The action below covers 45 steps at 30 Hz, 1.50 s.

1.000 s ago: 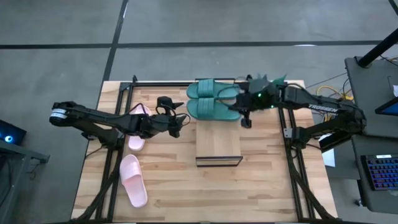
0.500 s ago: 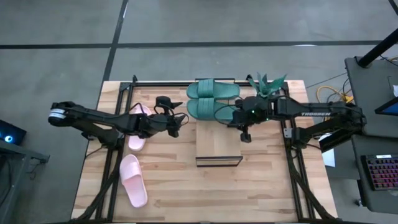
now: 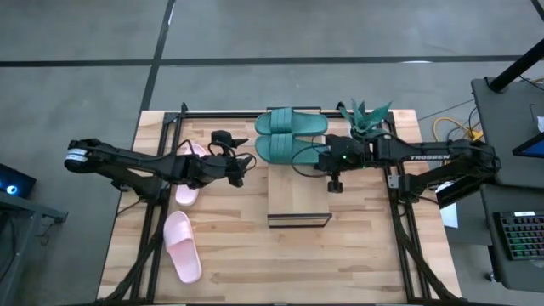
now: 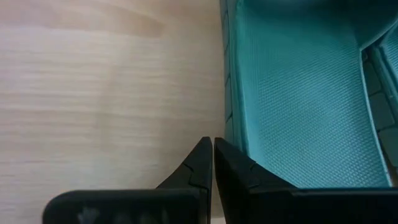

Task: Pick and place slides into the shelf
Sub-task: Put the left green slipper on the shelf, then put the right pink slipper on the shelf

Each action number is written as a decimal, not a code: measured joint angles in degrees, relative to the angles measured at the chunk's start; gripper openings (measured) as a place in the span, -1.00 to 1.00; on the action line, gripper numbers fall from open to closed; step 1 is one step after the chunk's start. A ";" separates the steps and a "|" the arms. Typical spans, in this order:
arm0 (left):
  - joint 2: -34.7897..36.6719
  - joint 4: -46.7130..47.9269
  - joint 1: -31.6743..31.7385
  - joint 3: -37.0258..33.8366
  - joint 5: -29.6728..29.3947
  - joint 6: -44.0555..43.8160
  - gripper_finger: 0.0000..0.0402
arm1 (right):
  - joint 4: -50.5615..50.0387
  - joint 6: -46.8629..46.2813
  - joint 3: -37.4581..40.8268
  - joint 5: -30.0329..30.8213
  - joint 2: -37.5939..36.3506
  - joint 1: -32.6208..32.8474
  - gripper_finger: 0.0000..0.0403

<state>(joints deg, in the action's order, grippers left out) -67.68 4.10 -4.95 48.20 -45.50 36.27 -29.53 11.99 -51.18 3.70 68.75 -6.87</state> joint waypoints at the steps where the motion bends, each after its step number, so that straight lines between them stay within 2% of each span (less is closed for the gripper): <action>1: 0.00 0.00 0.00 -0.07 -0.04 0.00 0.45 | 0.22 0.06 0.20 0.04 0.01 0.00 -0.96; 12: 1.36 -0.03 0.00 -1.63 -1.65 0.02 0.45 | 6.32 3.69 1.84 1.03 0.02 -0.02 -0.96; 20: 4.37 0.04 0.00 -2.84 -1.73 -0.67 0.45 | 6.12 4.51 1.84 5.24 0.02 -0.04 -0.96; 37: 5.26 1.31 -0.02 -3.45 -1.70 -2.27 0.45 | 6.57 5.02 1.84 5.34 0.00 -0.66 -0.96; 41: 5.75 3.02 -0.02 -3.30 -1.06 -5.20 0.45 | 7.37 5.76 0.74 3.88 -0.02 -0.63 -0.90; 45: 6.05 4.62 -0.02 -3.32 -0.90 -6.15 0.45 | 7.48 6.03 -1.28 3.37 -0.09 -0.52 -0.76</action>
<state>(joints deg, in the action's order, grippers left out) -61.63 8.72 -4.97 44.88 -46.39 30.12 -22.05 18.02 -52.46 7.07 68.66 -7.40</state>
